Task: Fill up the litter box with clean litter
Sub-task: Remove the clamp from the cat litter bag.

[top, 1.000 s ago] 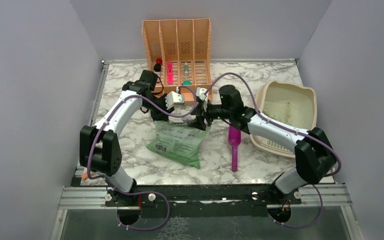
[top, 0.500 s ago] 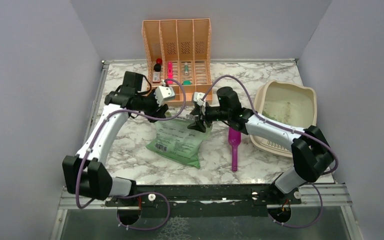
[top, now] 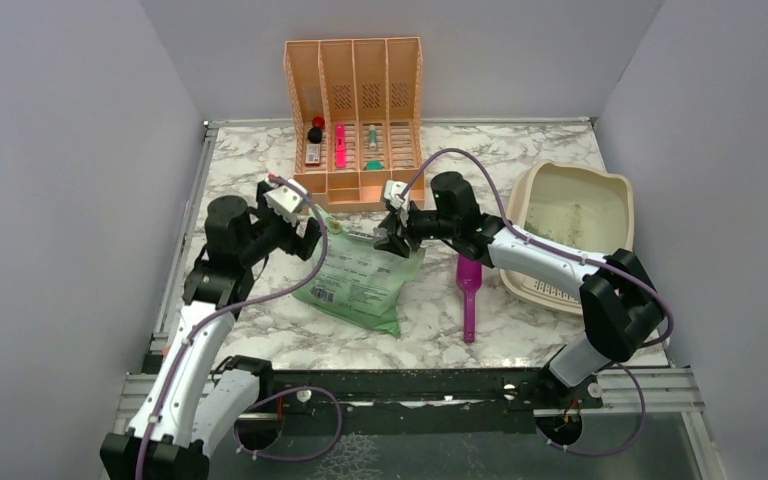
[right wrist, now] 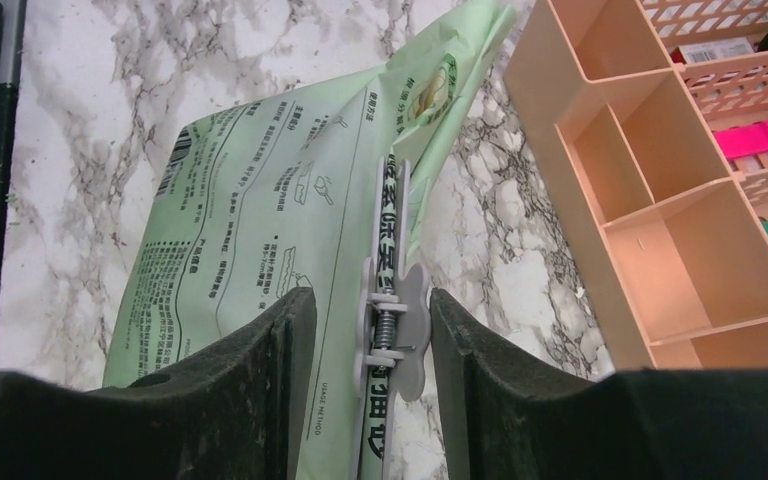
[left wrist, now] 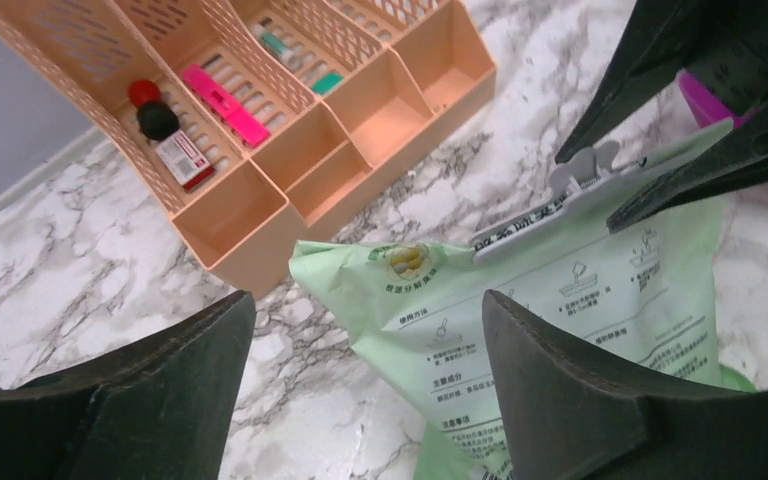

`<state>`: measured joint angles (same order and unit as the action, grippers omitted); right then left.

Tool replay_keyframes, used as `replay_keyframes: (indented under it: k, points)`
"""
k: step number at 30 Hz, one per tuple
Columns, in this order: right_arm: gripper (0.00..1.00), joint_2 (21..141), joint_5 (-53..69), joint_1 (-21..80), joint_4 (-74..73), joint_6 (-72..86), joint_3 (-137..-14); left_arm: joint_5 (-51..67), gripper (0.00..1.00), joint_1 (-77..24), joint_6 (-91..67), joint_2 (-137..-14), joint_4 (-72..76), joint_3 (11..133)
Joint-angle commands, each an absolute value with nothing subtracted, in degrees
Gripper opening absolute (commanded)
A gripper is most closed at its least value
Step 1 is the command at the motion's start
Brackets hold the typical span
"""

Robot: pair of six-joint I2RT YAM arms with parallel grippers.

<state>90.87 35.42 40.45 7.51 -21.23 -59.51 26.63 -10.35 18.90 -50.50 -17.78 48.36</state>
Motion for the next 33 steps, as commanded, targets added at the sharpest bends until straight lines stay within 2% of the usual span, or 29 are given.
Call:
replay_keyframes:
  k: [1,5,13,23,29,33]
  points:
    - [0.49,89.18,32.93,40.69,8.19,-20.07,-58.65,22.16,0.88,-10.2,8.72,-41.56,-0.69,39.26]
    - [0.42,88.12,32.95,40.69,7.98,-19.32,-58.54,19.49,0.92,-10.2,6.43,-36.56,3.5,33.85]
    - [0.1,88.05,33.7,40.69,7.61,-17.77,-60.1,19.16,0.93,-10.2,2.7,-35.19,3.97,30.23]
    - [0.05,81.37,22.24,40.69,15.5,-9.34,-56.59,15.89,0.93,-10.22,-3.4,-32.9,8.35,22.81]
    - [0.02,77.26,5.02,40.61,13.53,-5.91,-55.72,13.9,0.93,-10.24,-3.33,-31.64,8.19,22.61]
    - [0.02,72.76,-6.8,40.43,5.43,4.49,-54.58,13.22,0.93,-10.24,-3.24,-31.98,7.8,22.98]
